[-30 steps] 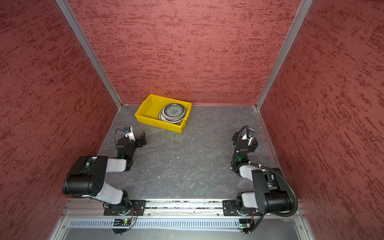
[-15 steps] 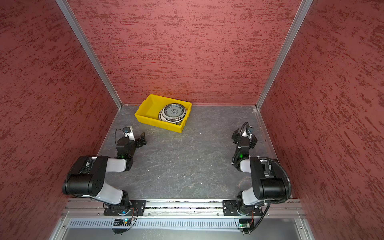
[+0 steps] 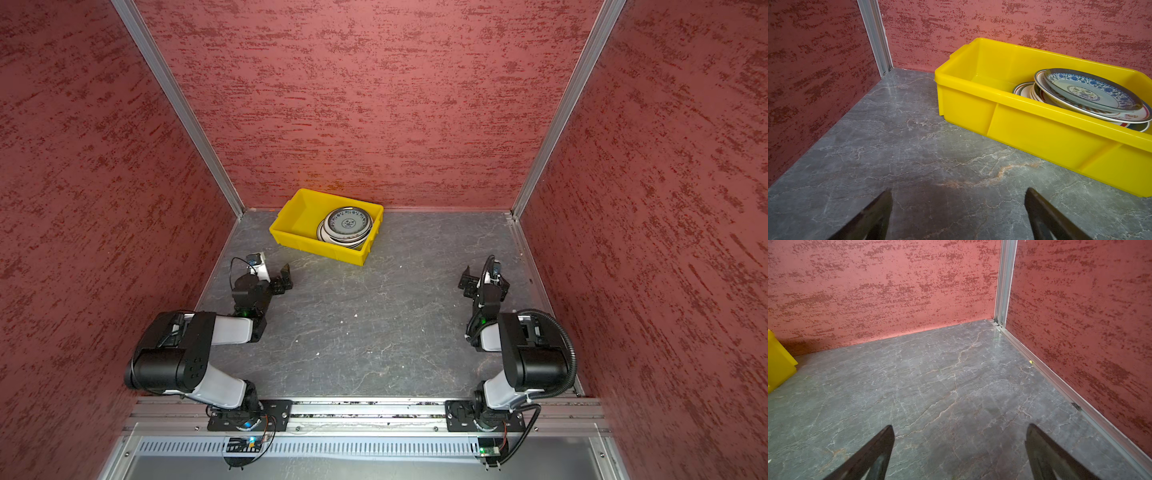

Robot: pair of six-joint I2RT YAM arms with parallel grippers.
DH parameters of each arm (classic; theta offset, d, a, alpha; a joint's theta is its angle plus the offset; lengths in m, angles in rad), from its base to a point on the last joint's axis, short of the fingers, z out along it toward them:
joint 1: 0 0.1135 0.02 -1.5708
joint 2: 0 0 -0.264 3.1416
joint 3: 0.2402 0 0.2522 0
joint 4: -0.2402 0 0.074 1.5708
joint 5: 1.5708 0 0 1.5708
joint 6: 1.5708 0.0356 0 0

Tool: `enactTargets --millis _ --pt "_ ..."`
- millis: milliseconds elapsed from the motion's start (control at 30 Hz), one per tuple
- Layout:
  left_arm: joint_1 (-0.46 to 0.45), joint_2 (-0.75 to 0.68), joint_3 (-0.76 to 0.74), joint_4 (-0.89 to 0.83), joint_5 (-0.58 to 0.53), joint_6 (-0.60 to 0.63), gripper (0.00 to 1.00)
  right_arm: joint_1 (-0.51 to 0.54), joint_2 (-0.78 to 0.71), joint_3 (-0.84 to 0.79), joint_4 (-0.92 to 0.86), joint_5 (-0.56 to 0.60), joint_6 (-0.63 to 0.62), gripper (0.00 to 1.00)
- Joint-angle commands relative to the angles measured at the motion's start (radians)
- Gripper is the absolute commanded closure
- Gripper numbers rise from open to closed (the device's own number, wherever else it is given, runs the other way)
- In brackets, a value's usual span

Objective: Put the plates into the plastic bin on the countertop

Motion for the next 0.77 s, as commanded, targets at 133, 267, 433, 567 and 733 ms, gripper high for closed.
enactTargets --millis 133,267,433,567,733 --pt "-0.005 0.002 0.007 0.024 -0.005 0.018 0.01 -0.004 -0.002 0.0 0.064 -0.026 -0.027 0.01" --pt "-0.005 0.002 0.007 0.024 -0.003 0.016 0.01 -0.004 -0.002 0.0 0.064 -0.025 -0.027 0.01" --pt "-0.003 0.001 0.009 0.021 0.001 0.016 0.01 -0.004 -0.003 0.0 0.063 -0.025 -0.027 0.01" --pt "-0.002 0.002 0.01 0.02 0.003 0.015 0.01 -0.004 -0.002 -0.001 0.064 -0.026 -0.027 0.01" --pt "-0.002 0.001 0.009 0.02 0.003 0.015 0.01 -0.004 -0.003 0.0 0.064 -0.024 -0.027 0.01"
